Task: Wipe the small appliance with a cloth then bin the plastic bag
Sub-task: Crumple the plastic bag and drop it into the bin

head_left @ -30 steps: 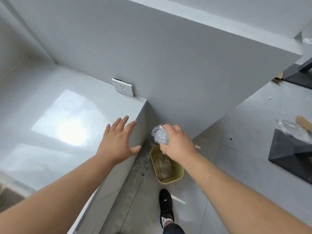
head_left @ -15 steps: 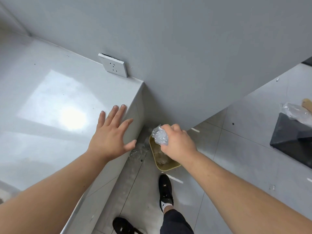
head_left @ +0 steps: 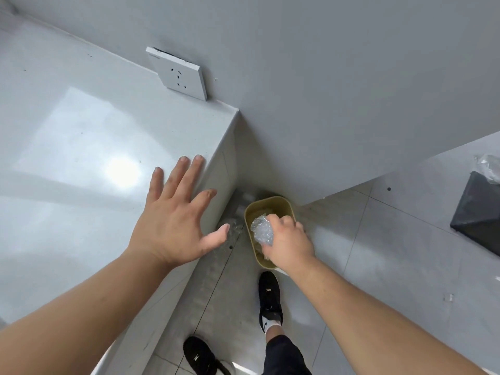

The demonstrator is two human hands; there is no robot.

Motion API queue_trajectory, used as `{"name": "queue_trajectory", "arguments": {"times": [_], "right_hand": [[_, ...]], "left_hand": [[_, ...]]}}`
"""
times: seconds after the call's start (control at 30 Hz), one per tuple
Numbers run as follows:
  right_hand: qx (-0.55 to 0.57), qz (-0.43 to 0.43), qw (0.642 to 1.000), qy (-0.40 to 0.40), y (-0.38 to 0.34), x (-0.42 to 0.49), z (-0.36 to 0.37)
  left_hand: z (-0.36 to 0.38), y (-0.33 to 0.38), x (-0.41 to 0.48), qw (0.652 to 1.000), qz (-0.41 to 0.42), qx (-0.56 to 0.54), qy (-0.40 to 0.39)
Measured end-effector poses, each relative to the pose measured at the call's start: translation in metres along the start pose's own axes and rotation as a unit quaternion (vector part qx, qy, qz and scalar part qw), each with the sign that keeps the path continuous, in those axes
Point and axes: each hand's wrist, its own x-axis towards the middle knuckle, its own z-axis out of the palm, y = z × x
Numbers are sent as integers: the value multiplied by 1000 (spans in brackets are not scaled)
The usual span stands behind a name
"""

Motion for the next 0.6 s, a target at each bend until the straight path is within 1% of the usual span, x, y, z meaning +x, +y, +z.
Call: {"name": "queue_trajectory", "arguments": {"times": [0.1, 0.33, 0.5, 0.6], "right_hand": [[-7, 11, 1000, -7, 6, 12, 13], [-3, 39, 999, -34, 16, 38, 43], [10, 59, 997, -41, 21, 55, 53], [0, 64, 997, -52, 26, 65, 57]], "left_hand": [[1, 0, 0, 1000, -3, -3, 1], [8, -2, 0, 999, 6, -19, 38], [7, -2, 0, 999, 4, -25, 36], [4, -1, -1, 999, 1, -27, 28]]}}
